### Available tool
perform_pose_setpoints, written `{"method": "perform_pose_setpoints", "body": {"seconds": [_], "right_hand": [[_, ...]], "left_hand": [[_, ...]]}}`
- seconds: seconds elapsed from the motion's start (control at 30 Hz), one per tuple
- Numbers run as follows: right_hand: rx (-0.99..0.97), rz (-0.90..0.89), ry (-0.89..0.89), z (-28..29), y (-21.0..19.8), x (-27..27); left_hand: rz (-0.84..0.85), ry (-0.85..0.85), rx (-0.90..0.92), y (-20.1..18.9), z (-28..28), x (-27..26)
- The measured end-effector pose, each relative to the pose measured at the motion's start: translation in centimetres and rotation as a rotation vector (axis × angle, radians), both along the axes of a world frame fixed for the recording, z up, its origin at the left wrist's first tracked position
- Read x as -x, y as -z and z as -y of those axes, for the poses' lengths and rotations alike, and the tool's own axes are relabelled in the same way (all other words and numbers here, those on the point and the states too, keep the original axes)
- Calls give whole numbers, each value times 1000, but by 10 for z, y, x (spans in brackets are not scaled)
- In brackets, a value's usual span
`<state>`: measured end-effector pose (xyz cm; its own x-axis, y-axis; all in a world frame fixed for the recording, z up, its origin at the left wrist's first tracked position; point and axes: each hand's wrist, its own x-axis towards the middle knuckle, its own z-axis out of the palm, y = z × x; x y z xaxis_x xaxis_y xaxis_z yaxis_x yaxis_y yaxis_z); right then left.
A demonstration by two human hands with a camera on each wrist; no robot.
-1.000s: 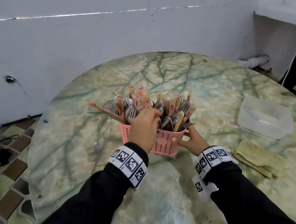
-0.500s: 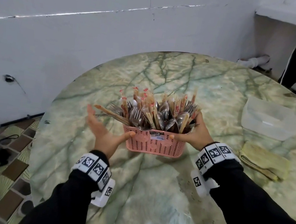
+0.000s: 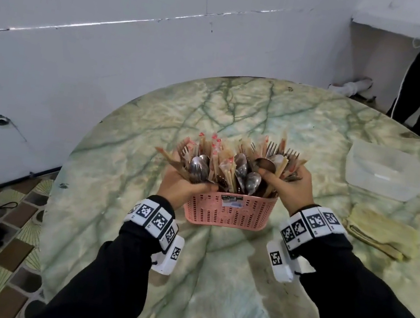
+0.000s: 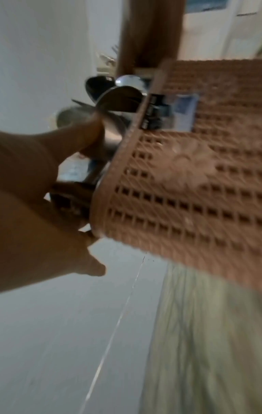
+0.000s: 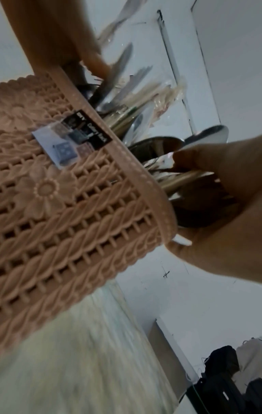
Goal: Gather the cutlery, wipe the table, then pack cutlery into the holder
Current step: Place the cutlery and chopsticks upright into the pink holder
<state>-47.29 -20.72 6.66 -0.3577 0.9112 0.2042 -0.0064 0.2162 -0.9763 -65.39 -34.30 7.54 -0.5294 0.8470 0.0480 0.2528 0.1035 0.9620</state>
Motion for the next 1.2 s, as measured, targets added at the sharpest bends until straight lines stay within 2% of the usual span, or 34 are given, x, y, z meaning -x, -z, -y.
{"method": "perform_pose_setpoints", "body": {"seconds": [0.1, 0.13, 0.17, 0.27, 0.33, 0.4, 0.47, 0.6, 0.67, 0.73, 0.77, 0.83, 0.87, 0.93, 1.1, 1.2], "right_hand": [[4, 158, -109, 0, 5, -9], [15, 212, -148, 1, 5, -13], [32, 239, -190, 1, 6, -16], [37, 278, -238, 1, 8, -23], [9, 255, -191, 2, 8, -23], [-3, 208, -160, 3, 7, -21], [-17, 188, -174, 5, 8, -21], [2, 217, -191, 7, 10, -21], [19, 216, -188, 7, 12, -20], [28, 210, -190, 9, 11, -20], [26, 208, -192, 9, 10, -21], [24, 214, -191, 11, 9, -21], [28, 215, -191, 11, 9, -21], [36, 210, -194, 11, 9, -21], [51, 194, -200, 12, 10, -20], [58, 188, -201, 12, 12, -19]], "left_hand": [[-247, 160, 213, 16, 9, 17], [-322, 163, 242, 20, 12, 24], [-317, 133, 231, 20, 15, 27], [29, -8, -14, 13, 22, 33], [96, -54, -213, 10, 23, 32], [18, -82, -297, 7, 23, 25], [-49, -91, -289, 9, 19, 20], [-341, -34, -158, 18, 14, 18], [-435, 3, -100, 19, 13, 18], [-408, 58, -87, 13, 16, 14], [-338, 71, -97, 9, 18, 11], [-218, 52, -171, 3, 22, 11], [-217, 30, -209, 2, 24, 15], [-258, 18, -240, -4, 26, 21], [-539, -38, -241, -35, 26, 33], [-699, -28, 1, -41, 18, 35]]}}
